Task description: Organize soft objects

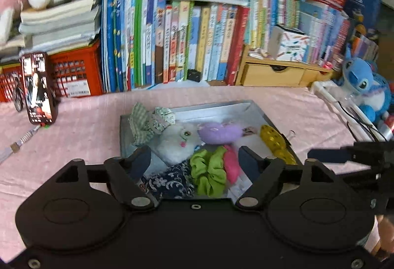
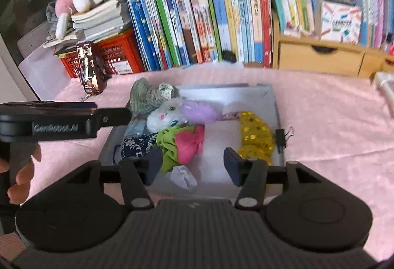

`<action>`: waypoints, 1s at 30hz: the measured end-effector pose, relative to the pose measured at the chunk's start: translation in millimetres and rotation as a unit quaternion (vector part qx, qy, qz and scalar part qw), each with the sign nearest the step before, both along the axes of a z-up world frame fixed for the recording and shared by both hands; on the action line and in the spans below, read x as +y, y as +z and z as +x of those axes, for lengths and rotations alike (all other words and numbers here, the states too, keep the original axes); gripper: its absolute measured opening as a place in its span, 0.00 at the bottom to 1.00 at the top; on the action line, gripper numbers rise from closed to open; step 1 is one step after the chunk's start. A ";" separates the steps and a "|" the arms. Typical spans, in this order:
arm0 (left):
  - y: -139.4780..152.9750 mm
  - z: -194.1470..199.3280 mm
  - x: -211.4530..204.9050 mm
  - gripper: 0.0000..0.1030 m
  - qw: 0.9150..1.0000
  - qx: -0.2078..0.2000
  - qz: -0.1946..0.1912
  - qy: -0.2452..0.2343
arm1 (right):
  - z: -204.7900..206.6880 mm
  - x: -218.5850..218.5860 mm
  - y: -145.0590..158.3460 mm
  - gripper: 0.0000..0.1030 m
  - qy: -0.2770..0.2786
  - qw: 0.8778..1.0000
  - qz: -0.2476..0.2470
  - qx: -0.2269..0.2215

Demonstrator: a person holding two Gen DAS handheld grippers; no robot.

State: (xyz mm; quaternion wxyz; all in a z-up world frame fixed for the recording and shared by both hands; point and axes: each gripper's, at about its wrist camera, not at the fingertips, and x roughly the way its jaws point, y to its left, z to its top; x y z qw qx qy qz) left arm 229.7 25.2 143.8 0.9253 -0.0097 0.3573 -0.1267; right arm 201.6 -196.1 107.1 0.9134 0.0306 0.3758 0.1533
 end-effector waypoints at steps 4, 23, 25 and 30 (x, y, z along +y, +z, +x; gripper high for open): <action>4.7 -30.7 -7.0 0.78 0.999 -0.026 0.018 -0.006 | -22.6 -1.2 5.1 0.76 0.005 0.999 -0.011 -0.035; -8.9 -118.8 -1.1 0.87 0.997 -0.074 -0.010 0.034 | -115.5 0.7 1.0 0.90 0.001 0.981 -0.081 -0.174; -13.7 -124.5 0.5 0.87 0.996 -0.077 -0.015 0.039 | -123.6 1.1 -1.3 0.93 0.003 0.979 -0.086 -0.185; -25.5 -139.0 1.1 0.87 0.995 -0.086 -0.001 0.051 | -142.5 2.8 -8.2 0.98 0.004 0.972 -0.098 -0.212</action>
